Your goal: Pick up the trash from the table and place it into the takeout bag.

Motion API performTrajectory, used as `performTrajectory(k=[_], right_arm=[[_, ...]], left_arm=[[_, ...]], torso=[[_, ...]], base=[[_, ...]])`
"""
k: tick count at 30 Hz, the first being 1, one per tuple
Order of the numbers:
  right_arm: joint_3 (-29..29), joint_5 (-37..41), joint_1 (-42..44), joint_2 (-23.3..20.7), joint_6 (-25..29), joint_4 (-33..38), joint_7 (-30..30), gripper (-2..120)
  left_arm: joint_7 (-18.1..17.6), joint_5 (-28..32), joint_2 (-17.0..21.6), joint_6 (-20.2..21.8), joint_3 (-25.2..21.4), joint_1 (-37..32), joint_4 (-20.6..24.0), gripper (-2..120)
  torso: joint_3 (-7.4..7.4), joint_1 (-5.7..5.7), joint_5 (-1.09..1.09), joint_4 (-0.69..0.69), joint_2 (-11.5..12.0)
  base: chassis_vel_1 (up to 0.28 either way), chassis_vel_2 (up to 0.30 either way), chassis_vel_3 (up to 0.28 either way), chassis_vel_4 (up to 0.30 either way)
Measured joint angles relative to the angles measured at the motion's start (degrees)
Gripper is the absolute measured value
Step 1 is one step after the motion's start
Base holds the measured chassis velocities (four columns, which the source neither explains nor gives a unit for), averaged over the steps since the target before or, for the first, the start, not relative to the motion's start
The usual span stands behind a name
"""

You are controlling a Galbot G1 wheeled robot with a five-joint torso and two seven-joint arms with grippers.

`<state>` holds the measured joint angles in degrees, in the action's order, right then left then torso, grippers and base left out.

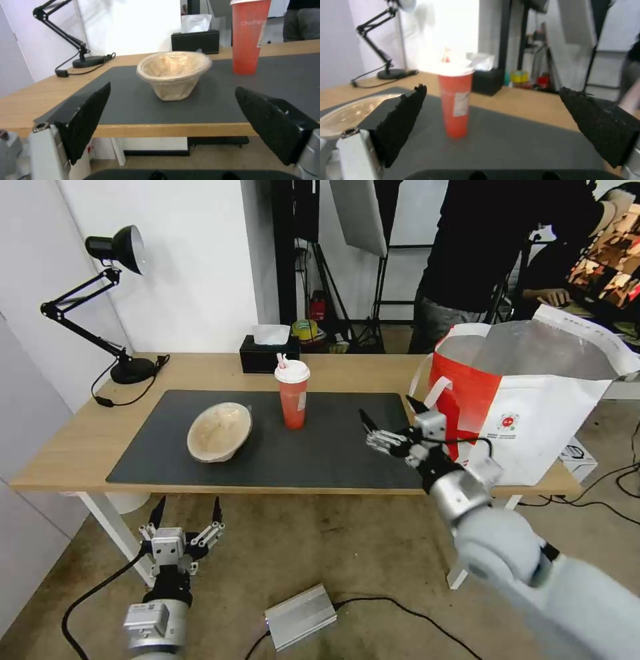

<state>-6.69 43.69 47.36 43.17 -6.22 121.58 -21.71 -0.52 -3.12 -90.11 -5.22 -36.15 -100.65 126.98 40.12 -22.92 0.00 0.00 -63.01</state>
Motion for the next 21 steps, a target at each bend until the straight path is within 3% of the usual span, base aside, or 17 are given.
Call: performTrajectory(k=[9, 21], right_arm=[[-8.82, 8.03, -10.11, 3.42, -2.36, -4.44, 1.58, 100], [-16.87, 12.76, -20.39, 7.85, -5.26, -12.04, 2.06, 99]], left_arm=[[0.01, 0.10, 0.12, 0.05, -0.41, 0.05, 0.03, 100], [-0.01, 0.12, -0.06, 0.12, -0.55, -0.04, 0.30, 100]], torso=[[0.00, 0.00, 0.00, 0.00, 0.00], [-0.01, 0.00, 0.00, 0.00, -0.01]], base=[[0.000, 0.000, 0.000, 0.000], [0.000, 0.000, 0.000, 0.000]])
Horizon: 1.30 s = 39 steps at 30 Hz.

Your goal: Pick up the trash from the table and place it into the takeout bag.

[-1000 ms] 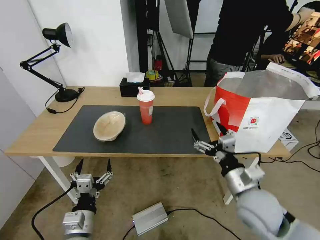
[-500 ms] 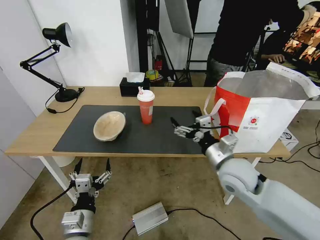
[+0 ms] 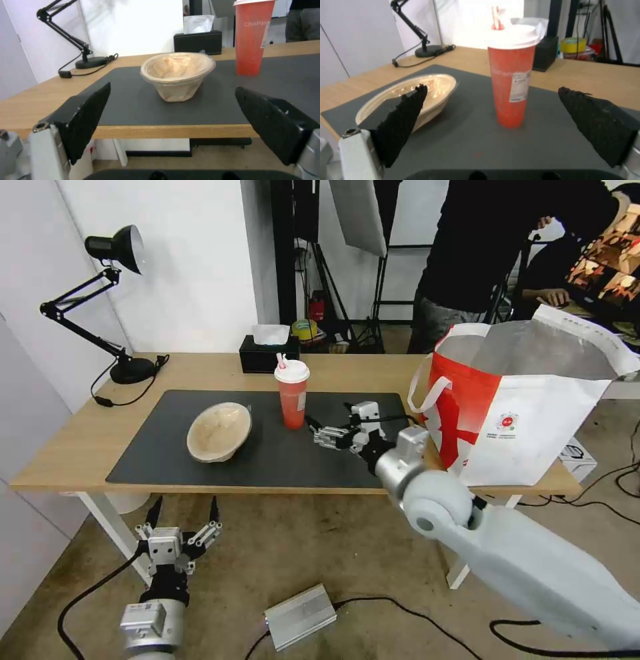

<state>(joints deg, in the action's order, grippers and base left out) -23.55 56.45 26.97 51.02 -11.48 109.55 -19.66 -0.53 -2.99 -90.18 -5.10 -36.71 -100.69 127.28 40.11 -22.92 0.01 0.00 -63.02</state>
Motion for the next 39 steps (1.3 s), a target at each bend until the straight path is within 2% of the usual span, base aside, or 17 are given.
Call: performTrajectory(k=[17, 39], right_arm=[[-5.52, -0.10, -5.94, 7.15, -0.05, -10.22, 0.06, 99], [-5.61, -0.16, -8.00, 11.91, 1.28, -19.11, 0.48, 98]], left_arm=[[-0.06, 0.51, 0.05, 0.01, -0.88, -0.31, 0.65, 100], [-0.17, 1.65, 0.15, -0.01, -2.02, -0.60, 1.52, 100]], torso=[[0.00, 0.00, 0.00, -0.01, 0.00], [0.00, 0.00, -0.01, 0.00, 0.00]], base=[[0.000, 0.000, 0.000, 0.000], [0.000, 0.000, 0.000, 0.000]])
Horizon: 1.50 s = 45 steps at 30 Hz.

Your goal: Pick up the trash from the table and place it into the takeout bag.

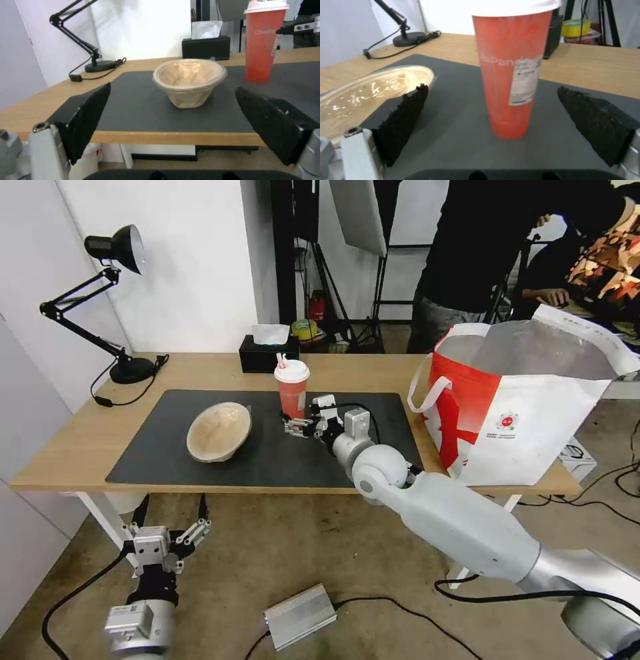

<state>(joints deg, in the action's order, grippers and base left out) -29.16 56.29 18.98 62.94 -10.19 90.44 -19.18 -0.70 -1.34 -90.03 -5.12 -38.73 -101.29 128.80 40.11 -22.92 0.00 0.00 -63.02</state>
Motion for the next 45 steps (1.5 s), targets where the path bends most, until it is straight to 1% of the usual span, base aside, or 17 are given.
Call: performTrajectory(k=[20, 23, 28, 37, 45], right_arm=[[0.48, -0.30, -1.89, 3.62, 2.04, -10.63, 2.47, 99], [0.45, -0.92, -2.67, 4.68, 2.71, -13.45, 3.22, 99], [0.33, -1.63, -3.10, 5.92, 3.36, -16.15, 4.04, 99], [-0.01, -1.95, -4.02, 7.74, 3.73, -18.76, 4.66, 99], [-0.19, -2.06, -4.12, 8.25, 3.74, -18.53, 4.65, 99]], left_arm=[[-0.03, 0.16, 0.16, -0.04, 0.03, 0.59, -0.98, 100], [-0.04, 0.19, 0.28, -0.04, 0.04, 0.79, -1.34, 100], [-0.04, 0.24, 0.32, -0.04, 0.05, 1.02, -1.78, 100], [-0.04, 0.33, 0.32, -0.11, 0.18, 1.29, -2.24, 100], [-0.04, 0.70, 0.51, -0.15, 0.15, 1.40, -2.46, 100]], torso=[[0.00, 0.00, 0.00, 0.00, 0.00], [0.00, 0.00, 0.00, 0.00, 0.00], [0.00, 0.00, 0.00, 0.00, 0.00], [0.00, 0.00, 0.00, 0.00, 0.00], [-0.01, 0.00, 0.00, 0.00, 0.00]], base=[[0.000, 0.000, 0.000, 0.000], [0.000, 0.000, 0.000, 0.000], [0.000, 0.000, 0.000, 0.000], [0.000, 0.000, 0.000, 0.000], [0.000, 0.000, 0.000, 0.000]])
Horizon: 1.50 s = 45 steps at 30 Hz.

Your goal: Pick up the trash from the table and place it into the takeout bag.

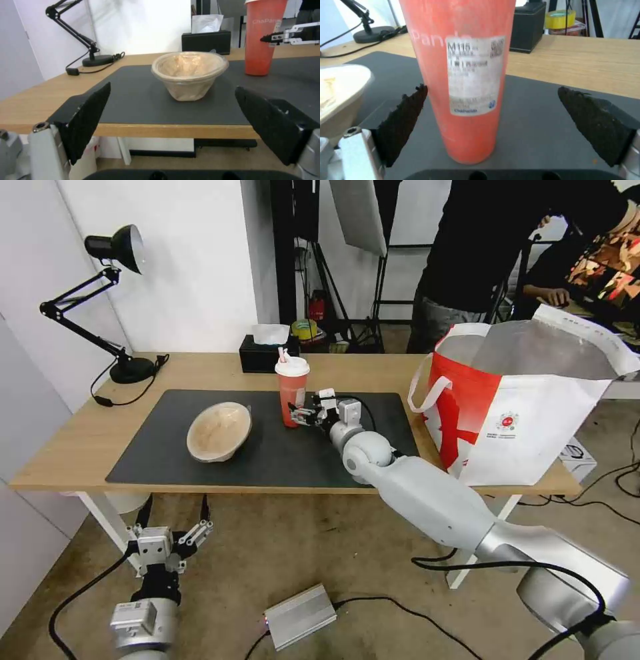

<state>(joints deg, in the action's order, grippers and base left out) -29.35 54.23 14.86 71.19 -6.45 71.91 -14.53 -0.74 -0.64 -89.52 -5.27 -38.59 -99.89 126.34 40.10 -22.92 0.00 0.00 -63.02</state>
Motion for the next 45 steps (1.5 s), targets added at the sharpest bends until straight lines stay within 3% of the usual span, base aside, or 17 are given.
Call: performTrajectory(k=[16, 45], right_arm=[[-0.13, -0.16, 0.32, 0.62, -0.13, -0.08, -0.21, 99], [-1.01, -1.30, -3.74, 6.56, 2.59, -12.14, 6.28, 100]], left_arm=[[0.00, 0.26, 0.02, -0.08, 0.20, -0.13, 0.17, 100], [0.02, 0.50, -0.22, -0.14, 0.38, 0.50, -0.50, 100]], torso=[[0.00, 0.00, 0.00, 0.00, 0.00], [0.01, 0.00, 0.00, 0.00, 0.00]], base=[[0.000, 0.000, 0.000, 0.000], [0.000, 0.000, 0.000, 0.000]])
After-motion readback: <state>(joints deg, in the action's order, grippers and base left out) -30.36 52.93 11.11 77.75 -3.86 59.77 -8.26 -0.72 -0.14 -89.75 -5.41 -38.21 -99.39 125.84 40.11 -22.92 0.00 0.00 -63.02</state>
